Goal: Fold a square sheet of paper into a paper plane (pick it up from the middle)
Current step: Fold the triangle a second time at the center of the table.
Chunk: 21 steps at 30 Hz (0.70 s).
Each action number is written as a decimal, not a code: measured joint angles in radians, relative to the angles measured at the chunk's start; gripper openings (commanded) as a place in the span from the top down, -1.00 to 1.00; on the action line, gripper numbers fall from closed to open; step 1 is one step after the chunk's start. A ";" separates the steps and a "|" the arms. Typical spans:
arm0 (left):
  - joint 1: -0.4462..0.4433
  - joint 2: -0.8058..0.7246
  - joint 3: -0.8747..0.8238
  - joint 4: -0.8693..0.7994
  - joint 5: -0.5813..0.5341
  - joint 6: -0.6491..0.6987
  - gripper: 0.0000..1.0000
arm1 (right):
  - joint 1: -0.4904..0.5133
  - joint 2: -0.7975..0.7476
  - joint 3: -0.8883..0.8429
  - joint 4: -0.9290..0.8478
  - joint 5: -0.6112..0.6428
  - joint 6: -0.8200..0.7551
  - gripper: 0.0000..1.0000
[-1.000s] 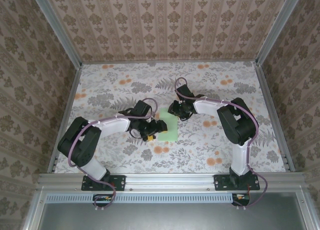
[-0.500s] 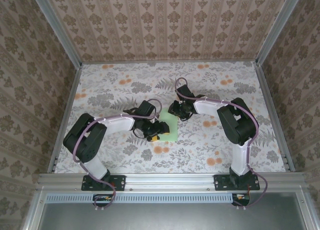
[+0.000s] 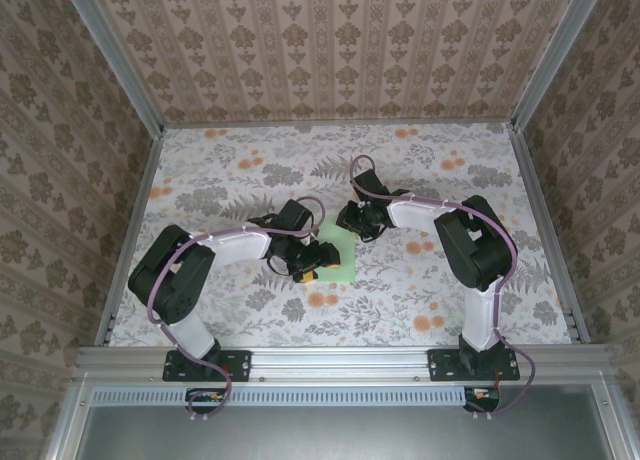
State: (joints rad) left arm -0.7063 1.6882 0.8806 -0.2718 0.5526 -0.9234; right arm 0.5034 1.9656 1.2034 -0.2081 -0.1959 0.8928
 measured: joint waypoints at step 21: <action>-0.006 -0.012 0.013 -0.055 -0.059 0.003 -0.52 | 0.000 0.000 -0.003 0.004 0.000 0.000 0.22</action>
State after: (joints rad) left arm -0.7124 1.6764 0.8932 -0.3264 0.4934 -0.9199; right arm 0.5034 1.9656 1.2003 -0.2039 -0.1959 0.8932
